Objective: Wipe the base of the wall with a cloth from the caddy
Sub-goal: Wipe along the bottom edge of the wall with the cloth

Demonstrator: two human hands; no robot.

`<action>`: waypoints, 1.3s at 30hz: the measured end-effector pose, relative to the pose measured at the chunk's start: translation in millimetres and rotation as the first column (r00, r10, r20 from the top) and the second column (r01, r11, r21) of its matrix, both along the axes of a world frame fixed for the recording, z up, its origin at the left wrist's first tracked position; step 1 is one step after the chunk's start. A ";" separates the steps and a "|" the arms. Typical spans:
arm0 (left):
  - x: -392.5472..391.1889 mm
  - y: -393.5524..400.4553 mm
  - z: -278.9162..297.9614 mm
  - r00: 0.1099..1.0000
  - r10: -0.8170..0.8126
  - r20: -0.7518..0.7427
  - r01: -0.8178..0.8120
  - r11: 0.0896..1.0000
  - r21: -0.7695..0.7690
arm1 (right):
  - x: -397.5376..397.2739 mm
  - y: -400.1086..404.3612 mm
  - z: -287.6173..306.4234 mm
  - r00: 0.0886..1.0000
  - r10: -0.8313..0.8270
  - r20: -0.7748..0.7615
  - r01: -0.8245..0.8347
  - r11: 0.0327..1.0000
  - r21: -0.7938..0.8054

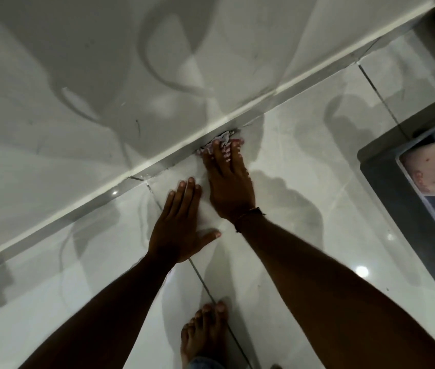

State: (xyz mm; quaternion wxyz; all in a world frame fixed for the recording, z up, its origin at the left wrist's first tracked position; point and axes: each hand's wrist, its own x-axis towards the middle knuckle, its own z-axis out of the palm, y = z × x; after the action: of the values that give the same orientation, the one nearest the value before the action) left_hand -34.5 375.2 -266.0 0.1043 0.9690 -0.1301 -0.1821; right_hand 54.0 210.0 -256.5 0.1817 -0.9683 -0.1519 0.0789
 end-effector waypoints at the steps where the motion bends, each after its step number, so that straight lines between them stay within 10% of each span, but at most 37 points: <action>1: 0.4 0.4 0.5 1.000 0.000 -0.002 0.000 1.000 -0.004 | 2.0 -5.6 -1.3 1.000 0.012 0.009 -0.012 1.000 -0.002; 6: 3.0 1.9 1.2 1.000 0.008 0.022 -0.008 1.000 -0.008 | 26.4 -40.7 2.2 0.955 -0.295 0.023 0.295 0.955 0.017; 14: 2.2 1.1 -4.1 0.994 0.064 0.083 -0.066 0.998 0.020 | -5.4 -12.5 -4.1 0.993 0.121 -0.009 -0.120 0.992 0.047; 30: 3.3 -0.1 -20.9 0.991 0.028 0.130 -0.040 0.995 0.090 | 212.9 -241.1 -5.0 0.861 -0.500 0.093 0.505 0.821 -0.267; 39: 4.5 -3.7 -13.2 0.990 0.019 0.142 -0.031 0.996 0.083 | 180.9 -231.8 20.4 0.855 -0.515 -0.058 0.518 0.848 0.110</action>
State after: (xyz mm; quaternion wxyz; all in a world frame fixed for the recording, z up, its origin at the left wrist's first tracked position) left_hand -30.0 371.5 -279.2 0.0559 0.9846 -0.1170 -0.1173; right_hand 234.9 -21.8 -236.1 0.2568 -0.9595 0.1118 0.0306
